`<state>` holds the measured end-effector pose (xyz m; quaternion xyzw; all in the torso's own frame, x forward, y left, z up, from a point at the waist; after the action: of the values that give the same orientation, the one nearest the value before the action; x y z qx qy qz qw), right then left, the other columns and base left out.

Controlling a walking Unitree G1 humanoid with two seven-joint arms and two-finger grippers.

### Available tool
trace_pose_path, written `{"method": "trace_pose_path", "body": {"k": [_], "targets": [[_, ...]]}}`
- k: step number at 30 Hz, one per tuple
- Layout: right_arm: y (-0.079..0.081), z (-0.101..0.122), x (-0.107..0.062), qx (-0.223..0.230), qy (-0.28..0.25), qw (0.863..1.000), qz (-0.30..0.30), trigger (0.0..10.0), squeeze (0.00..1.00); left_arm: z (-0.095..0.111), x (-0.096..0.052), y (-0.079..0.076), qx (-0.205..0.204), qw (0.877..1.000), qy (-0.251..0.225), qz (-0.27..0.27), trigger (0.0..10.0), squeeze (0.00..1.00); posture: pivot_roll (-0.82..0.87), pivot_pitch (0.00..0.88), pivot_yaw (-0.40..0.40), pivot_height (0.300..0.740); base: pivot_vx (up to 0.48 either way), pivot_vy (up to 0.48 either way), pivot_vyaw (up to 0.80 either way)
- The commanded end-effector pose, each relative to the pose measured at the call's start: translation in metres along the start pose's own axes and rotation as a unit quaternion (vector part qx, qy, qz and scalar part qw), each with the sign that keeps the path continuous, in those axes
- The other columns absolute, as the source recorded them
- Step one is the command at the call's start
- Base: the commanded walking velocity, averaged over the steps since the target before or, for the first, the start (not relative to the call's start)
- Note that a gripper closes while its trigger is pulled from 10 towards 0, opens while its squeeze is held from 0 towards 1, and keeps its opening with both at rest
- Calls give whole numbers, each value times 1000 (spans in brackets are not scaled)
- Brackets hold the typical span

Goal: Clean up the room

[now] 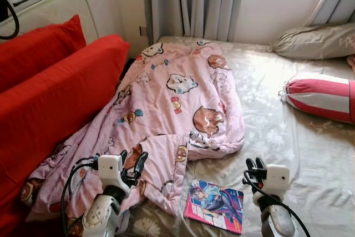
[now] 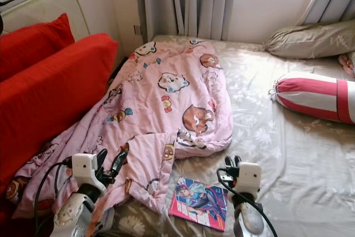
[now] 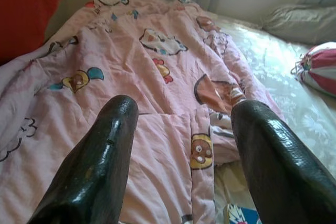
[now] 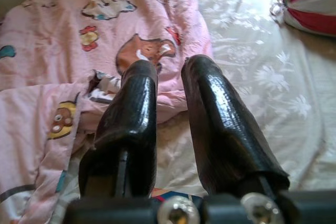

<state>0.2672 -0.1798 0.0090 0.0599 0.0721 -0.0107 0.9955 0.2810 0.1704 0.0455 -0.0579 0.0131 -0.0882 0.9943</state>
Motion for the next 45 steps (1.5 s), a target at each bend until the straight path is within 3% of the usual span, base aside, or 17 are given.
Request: {"method": "trace_pose_path", "body": {"k": [1,10,14,29,32,45], "targets": [[-2,1,0,-2,-2,1000,-4,10000,0,0,1,2,-5,1000,4,2,10000,0,55,0,-21,681,0,0,0],[1,-7,1,11,28,999,-14,10000,0,4,3,4,-3,1000,3,8,10000,0,58,0,-16,681,0,0,0],[2,-7,-1,12,18,1000,-14,10000,0,4,2,4,-2,1000,6,7,10000,0,63,0,-15,661,0,0,0],[9,-3,6,10,24,1000,8,10000,0,3,0,4,-3,1000,13,11,10000,0,73,0,-21,661,0,0,0],[10,-3,6,14,19,1000,11,10000,0,3,0,3,-3,1000,15,12,10000,0,71,0,-22,636,0,0,0],[16,-6,6,30,25,999,31,10000,0,1,0,0,-5,1000,24,10,10000,0,75,11,-23,636,0,0,0]]}}
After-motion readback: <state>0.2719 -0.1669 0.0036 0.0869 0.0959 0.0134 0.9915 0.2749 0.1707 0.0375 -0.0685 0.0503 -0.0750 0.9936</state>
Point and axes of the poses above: a point about 5 cm out from each wrist's last joint towards the gripper, its own x axis pointing out of the wrist towards the gripper, its own z axis along the axis of the wrist's last joint, y = z × x, the point moved 2 cm from there along x, pointing out of the wrist towards the gripper, and after that the axes turned 2 degrees about x, right-handed, at the moved point
